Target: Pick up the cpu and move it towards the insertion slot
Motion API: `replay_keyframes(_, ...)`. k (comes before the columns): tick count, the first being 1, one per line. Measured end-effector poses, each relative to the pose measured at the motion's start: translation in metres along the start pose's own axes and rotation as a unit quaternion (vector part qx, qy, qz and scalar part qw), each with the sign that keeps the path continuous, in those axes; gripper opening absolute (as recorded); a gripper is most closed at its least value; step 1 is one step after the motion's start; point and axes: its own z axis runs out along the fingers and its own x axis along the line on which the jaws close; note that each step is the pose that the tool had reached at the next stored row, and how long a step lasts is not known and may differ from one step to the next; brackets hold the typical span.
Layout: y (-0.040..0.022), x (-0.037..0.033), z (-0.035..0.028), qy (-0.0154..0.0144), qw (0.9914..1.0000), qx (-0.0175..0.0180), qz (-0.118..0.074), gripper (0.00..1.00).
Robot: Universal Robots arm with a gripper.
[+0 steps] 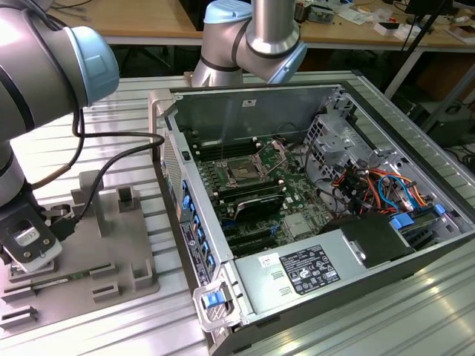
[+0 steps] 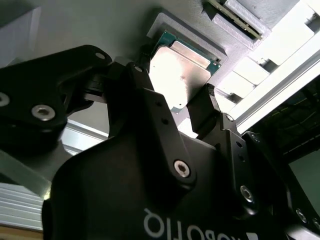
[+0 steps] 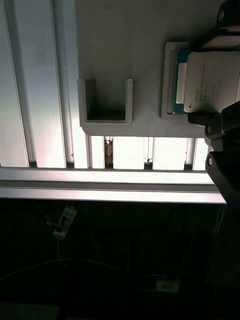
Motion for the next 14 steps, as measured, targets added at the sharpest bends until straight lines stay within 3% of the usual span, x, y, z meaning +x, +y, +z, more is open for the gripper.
replay_keyframes(3, 0.0004, 0.0003, -0.0061, 0.0000, 1.00000, 0.0000, 0.000, 0.55)
replay_keyframes(11, 0.0005, 0.0005, -0.0092, 0.0002, 1.00000, 0.0001, 0.000, 0.55)
replay_keyframes(14, 0.0011, 0.0008, -0.0181, 0.0000, 1.00000, 0.0000, 0.000, 0.55)
